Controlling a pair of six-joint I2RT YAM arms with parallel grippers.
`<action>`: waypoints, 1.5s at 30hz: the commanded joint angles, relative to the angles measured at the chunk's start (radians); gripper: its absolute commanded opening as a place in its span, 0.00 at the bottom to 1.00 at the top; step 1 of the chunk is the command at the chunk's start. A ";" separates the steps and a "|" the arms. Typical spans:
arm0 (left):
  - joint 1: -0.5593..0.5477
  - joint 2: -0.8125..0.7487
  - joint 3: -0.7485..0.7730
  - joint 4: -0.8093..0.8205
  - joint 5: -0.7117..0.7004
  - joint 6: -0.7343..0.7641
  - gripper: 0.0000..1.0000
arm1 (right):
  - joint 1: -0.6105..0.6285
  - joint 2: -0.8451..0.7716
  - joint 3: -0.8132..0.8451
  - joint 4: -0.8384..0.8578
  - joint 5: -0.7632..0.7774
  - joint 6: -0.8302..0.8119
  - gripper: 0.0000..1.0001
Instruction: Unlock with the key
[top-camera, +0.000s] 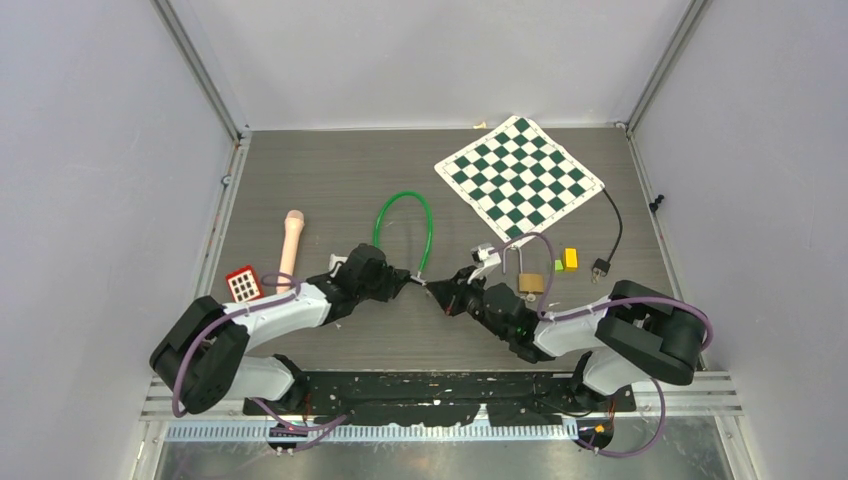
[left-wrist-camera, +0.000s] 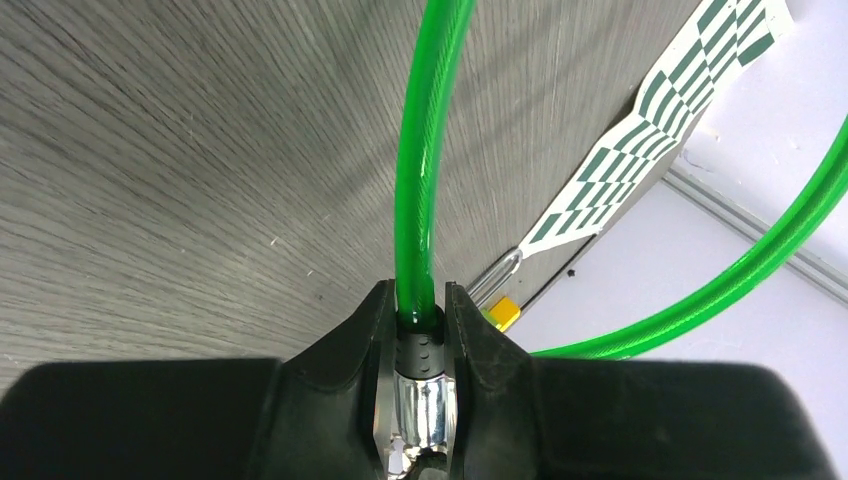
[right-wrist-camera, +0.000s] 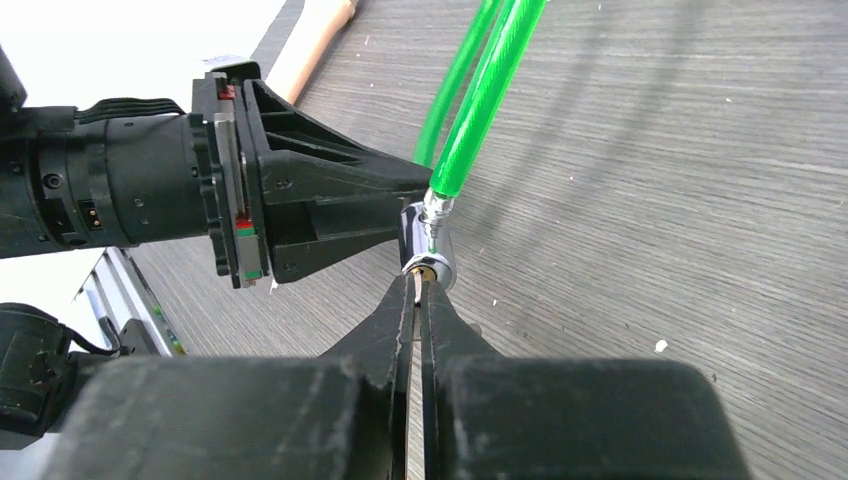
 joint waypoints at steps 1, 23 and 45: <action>-0.030 -0.053 0.074 0.147 0.109 -0.035 0.00 | 0.046 0.038 0.005 0.093 0.135 -0.091 0.05; -0.057 -0.203 -0.075 0.543 0.103 0.182 0.00 | -0.201 0.031 0.071 -0.123 -0.309 0.459 0.05; -0.056 -0.158 -0.260 1.242 0.189 0.529 0.00 | -0.282 0.214 0.043 0.336 -0.638 0.973 0.05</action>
